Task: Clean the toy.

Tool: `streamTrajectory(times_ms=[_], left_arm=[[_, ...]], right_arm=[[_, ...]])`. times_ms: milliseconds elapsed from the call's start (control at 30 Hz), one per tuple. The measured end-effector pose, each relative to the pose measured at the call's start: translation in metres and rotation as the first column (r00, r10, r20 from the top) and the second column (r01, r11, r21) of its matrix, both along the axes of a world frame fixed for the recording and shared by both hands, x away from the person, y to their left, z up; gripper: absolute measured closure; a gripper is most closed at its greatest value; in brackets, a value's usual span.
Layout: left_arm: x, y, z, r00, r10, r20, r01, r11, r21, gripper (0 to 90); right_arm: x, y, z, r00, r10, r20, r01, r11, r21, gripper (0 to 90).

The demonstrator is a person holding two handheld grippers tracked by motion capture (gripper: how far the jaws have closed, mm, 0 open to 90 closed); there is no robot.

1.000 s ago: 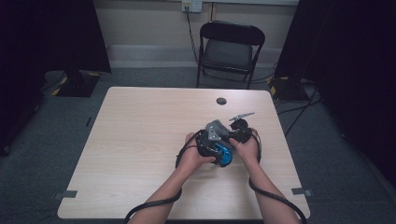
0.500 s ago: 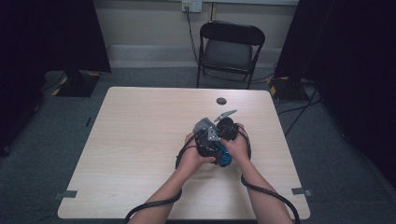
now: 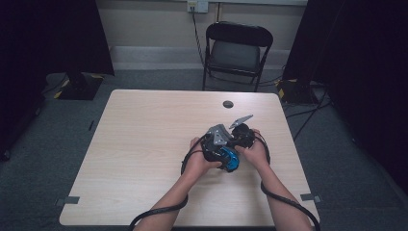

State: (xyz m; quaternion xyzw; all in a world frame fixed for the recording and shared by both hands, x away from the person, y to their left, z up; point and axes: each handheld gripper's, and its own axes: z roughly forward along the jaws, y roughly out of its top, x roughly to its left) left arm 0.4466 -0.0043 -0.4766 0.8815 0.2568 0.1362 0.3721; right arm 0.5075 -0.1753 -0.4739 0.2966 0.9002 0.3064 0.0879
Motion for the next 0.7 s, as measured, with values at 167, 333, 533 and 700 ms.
streamTrajectory(times_ms=[167,333,533,700], left_arm=[[0.000,0.000,0.000,1.0000,-0.002,0.000,0.002,1.0000,-0.001,16.3],[0.000,0.000,0.000,1.0000,-0.003,0.000,0.003,1.0000,0.000,16.3],[0.000,0.000,0.000,1.0000,-0.005,0.001,0.005,1.0000,0.003,16.3],[0.000,0.000,0.000,1.0000,-0.003,-0.001,0.003,1.0000,0.000,16.3]], right_arm=[[-0.007,-0.012,0.000,0.9999,0.008,-0.009,-0.008,1.000,0.014,78.0],[-0.013,-0.022,0.000,0.9999,0.001,-0.017,-0.001,1.000,0.023,78.0],[-0.021,-0.034,-0.001,0.9999,0.009,-0.015,-0.009,1.000,0.027,78.0],[-0.029,-0.044,-0.001,0.9999,0.004,-0.016,-0.004,0.999,0.035,78.0]])
